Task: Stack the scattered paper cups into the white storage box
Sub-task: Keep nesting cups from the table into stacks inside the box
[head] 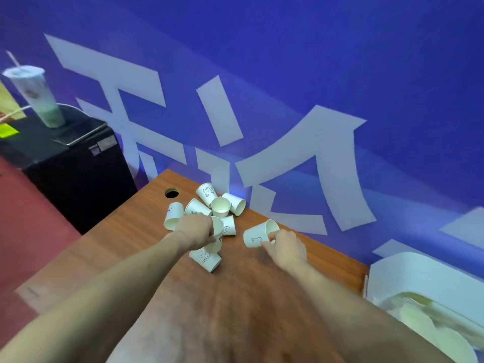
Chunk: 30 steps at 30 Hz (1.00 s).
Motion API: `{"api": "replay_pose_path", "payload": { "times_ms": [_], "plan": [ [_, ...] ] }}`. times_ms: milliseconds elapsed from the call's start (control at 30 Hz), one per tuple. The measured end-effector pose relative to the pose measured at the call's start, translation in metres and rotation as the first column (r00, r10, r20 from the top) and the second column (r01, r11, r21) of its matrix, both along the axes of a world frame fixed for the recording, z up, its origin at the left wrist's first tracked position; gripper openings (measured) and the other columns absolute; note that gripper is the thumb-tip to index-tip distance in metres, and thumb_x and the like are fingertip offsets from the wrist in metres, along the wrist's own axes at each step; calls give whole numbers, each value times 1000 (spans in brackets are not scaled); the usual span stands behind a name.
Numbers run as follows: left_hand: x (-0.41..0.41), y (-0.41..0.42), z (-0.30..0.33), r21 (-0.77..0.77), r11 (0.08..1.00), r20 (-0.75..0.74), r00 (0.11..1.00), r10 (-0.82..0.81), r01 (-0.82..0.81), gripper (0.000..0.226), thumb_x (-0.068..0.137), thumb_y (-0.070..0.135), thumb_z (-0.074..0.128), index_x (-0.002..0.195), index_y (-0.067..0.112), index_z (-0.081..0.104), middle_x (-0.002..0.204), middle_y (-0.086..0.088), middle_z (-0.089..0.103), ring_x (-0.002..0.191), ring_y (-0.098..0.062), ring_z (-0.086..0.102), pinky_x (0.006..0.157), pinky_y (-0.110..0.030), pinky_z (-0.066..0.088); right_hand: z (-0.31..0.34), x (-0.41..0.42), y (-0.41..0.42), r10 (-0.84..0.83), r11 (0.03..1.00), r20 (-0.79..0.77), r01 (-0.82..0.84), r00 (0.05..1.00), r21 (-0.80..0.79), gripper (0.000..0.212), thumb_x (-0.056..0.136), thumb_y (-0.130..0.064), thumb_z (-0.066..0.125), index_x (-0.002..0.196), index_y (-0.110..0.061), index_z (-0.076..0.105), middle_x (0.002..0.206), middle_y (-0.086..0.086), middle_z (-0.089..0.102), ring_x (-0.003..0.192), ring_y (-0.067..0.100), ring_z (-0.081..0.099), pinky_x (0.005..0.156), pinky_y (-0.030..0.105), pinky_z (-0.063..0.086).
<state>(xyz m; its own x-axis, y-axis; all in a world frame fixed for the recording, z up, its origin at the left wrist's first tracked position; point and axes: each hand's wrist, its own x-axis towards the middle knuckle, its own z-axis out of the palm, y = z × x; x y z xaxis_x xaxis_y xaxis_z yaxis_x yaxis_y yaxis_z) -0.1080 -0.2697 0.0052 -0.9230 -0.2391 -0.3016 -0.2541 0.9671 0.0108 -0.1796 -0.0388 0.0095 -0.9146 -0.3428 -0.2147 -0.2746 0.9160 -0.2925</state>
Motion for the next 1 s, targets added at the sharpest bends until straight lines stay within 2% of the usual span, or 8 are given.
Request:
{"api": "replay_pose_path", "payload": {
  "times_ms": [133, 233, 300, 433, 567, 667, 800, 1000],
  "plan": [
    [9, 48, 13, 4, 997, -41, 996, -82, 82, 30, 91, 49, 59, 100, 23, 72, 97, 0, 67, 90, -22, 64, 66, -30, 47, 14, 20, 41, 52, 998, -82, -49, 995, 42, 21, 91, -40, 57, 98, -24, 69, 100, 1, 69, 97, 25, 63, 75, 31, 47],
    [15, 91, 21, 0, 991, -75, 988, -134, 135, 28, 90, 45, 60, 101, 23, 73, 100, -3, 67, 92, -22, 63, 69, -30, 46, 20, 34, 76, 31, 999, -92, -28, 995, 31, 21, 90, -42, 57, 96, -25, 70, 97, 0, 69, 95, 25, 64, 69, 31, 43],
    [19, 122, 22, 16, 987, -80, 984, -159, 161, 28, 90, 46, 61, 103, 24, 72, 103, -2, 66, 94, -23, 64, 73, -31, 49, 24, 44, 101, 32, 999, -98, -29, 995, 33, 22, 91, -42, 57, 97, -25, 69, 96, 0, 69, 95, 26, 64, 70, 31, 44],
    [21, 182, 22, 0, 968, -82, 965, -248, 249, 27, 89, 47, 61, 102, 26, 73, 104, -1, 68, 95, -24, 63, 71, -31, 46, 30, 61, 153, 44, 998, -102, -39, 994, 50, 21, 91, -39, 56, 96, -23, 69, 99, 2, 69, 96, 26, 64, 72, 32, 44],
    [16, 241, 29, -19, 950, -82, 946, -312, 312, 29, 89, 47, 61, 104, 26, 73, 104, -1, 69, 94, -24, 64, 76, -32, 48, 36, 72, 210, 48, 996, -94, -40, 994, 86, 19, 91, -36, 56, 80, -22, 60, 98, 6, 68, 95, 30, 64, 71, 32, 42],
    [10, 290, 35, -32, 928, -83, 924, -373, 372, 29, 90, 47, 60, 104, 25, 74, 103, 0, 69, 93, -24, 64, 72, -30, 46, 40, 81, 259, 17, 995, -96, -7, 995, 102, 21, 91, -35, 56, 74, -22, 53, 93, 8, 64, 96, 31, 63, 71, 32, 41],
    [4, 352, 39, -18, 891, -86, 887, -453, 453, 28, 90, 46, 60, 102, 25, 74, 102, 1, 70, 92, -23, 65, 70, -28, 44, 45, 87, 318, -11, 991, -116, 26, 993, 133, 18, 91, -33, 55, 81, -19, 60, 97, 8, 66, 97, 31, 63, 70, 32, 40],
    [-3, 451, 40, 28, 818, -98, 816, -570, 575, 27, 91, 46, 60, 105, 28, 74, 106, -1, 69, 101, -24, 63, 77, -30, 45, 52, 91, 412, -128, 980, -68, 137, 989, 143, 21, 84, -26, 59, 67, -18, 51, 76, 1, 52, 80, 29, 59, 65, 29, 39]
  ]
}}
